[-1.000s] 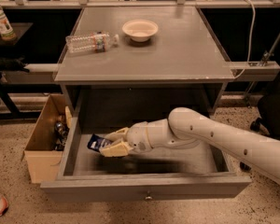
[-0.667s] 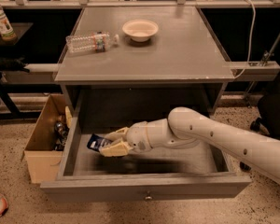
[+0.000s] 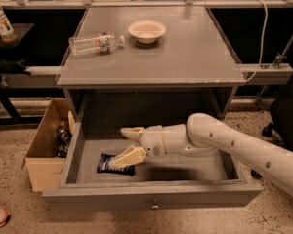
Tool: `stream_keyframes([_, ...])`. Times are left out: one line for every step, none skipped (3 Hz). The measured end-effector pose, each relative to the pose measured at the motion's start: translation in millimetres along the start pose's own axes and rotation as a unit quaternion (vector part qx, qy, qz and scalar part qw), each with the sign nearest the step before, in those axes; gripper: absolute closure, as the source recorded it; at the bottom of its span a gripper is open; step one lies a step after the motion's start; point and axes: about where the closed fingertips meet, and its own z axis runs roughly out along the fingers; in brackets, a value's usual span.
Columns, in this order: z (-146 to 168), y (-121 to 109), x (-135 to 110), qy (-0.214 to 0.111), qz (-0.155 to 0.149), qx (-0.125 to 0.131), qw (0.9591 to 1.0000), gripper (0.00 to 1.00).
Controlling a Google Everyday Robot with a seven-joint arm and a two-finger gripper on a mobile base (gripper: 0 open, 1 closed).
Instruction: Place rxbar blueberry into top drawer
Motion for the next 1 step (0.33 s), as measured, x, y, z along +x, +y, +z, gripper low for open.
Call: stream_keyframes([-19.6, 2.1, -8.7, -0.03, -0.007, 0.001, 0.9995, 0.0])
